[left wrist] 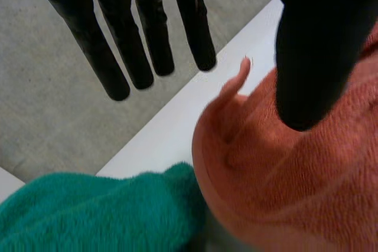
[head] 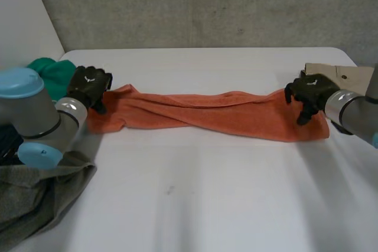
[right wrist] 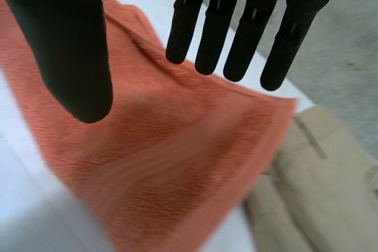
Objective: Fold the laundry.
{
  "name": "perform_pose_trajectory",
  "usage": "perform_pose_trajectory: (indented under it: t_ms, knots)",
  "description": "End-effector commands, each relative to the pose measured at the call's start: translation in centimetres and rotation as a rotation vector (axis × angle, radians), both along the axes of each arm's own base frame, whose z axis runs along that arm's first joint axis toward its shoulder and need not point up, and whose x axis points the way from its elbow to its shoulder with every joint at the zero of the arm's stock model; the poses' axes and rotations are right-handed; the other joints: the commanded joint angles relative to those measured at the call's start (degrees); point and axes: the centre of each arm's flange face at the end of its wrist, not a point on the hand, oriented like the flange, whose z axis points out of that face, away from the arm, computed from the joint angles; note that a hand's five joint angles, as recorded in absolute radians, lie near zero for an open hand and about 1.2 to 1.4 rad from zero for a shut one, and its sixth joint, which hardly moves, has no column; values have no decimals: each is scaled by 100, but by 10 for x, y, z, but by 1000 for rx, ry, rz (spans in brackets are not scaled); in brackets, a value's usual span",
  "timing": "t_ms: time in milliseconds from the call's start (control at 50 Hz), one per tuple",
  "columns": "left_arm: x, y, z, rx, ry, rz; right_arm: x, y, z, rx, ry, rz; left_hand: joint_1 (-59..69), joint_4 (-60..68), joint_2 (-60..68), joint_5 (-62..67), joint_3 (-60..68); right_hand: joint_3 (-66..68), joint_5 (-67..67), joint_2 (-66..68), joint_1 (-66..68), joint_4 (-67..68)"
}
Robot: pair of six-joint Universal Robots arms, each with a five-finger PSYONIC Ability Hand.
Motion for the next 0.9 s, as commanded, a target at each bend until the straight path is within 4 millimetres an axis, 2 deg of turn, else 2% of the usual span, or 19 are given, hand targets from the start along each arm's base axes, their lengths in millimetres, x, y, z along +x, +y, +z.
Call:
perform_pose_trajectory:
  t_ms: [20, 120, 220, 260, 280, 300, 360, 420, 560, 640, 700, 740, 800, 900]
  knots:
    - [8, -9, -7, 11, 25, 22, 17, -22, -29, 63, -94, 15, 1653, 1815, 1801, 1830, 1833, 1152, 1163, 1179, 1145, 1156]
    - [8, -8, -16, 52, 16, 22, 31, -38, -42, 95, -161, 8, 1688, 1849, 1836, 1864, 1868, 1388, 1399, 1415, 1381, 1392]
    - [8, -7, -21, 95, 11, 17, 46, -57, -48, 56, -219, -10, 1403, 1564, 1551, 1579, 1583, 1809, 1820, 1836, 1803, 1814]
    - [9, -6, -21, 98, 13, 14, 48, -63, -50, 35, -232, -25, 1385, 1546, 1533, 1562, 1565, 1107, 1118, 1134, 1100, 1111]
    - [8, -6, -20, 96, 14, 11, 51, -65, -52, 25, -234, -33, 1385, 1546, 1533, 1561, 1565, 4, 14, 30, -3, 8]
    - [8, -6, -18, 93, 18, 7, 53, -70, -52, -3, -232, -61, 1335, 1496, 1483, 1511, 1515, -2918, -2907, -2891, -2925, -2914]
    - [7, -5, -12, 88, 29, -1, 51, -77, -47, -67, -201, -149, 1133, 1294, 1281, 1310, 1313, -2918, -2907, -2891, -2925, -2914]
    - [7, -2, -6, 86, 41, -8, 51, -74, -37, -93, -184, -171, 1032, 1194, 1180, 1209, 1212, -2918, -2907, -2891, -2925, -2914]
    - [4, 7, 5, 78, 50, -43, 42, -54, 2, -143, -206, -103, 544, 706, 692, 721, 724, -2918, -2907, -2891, -2925, -2914]
    - [4, 12, 10, 77, 56, -52, 26, -38, 24, -156, -189, -98, 510, 671, 658, 687, 690, -2918, -2907, -2891, -2925, -2914]
    - [4, 16, 14, 78, 60, -62, 10, -23, 34, -147, -139, -102, 510, 671, 658, 687, 690, -2264, -2253, -2237, -2270, -2259]
    - [5, 20, 17, 77, 67, -72, -2, -11, 37, -116, -99, -107, 477, 638, 625, 653, 657, -1492, -1482, -1466, -1499, -1488]
    - [5, 23, 19, 81, 75, -82, -13, 2, 32, -57, -60, -109, 477, 638, 624, 653, 657, -1370, -1360, -1344, -1377, -1366]
    - [3, 30, 23, 82, 101, -105, -35, 26, 6, 84, 25, -117, 477, 638, 624, 653, 657, -379, -368, -352, -385, -374]
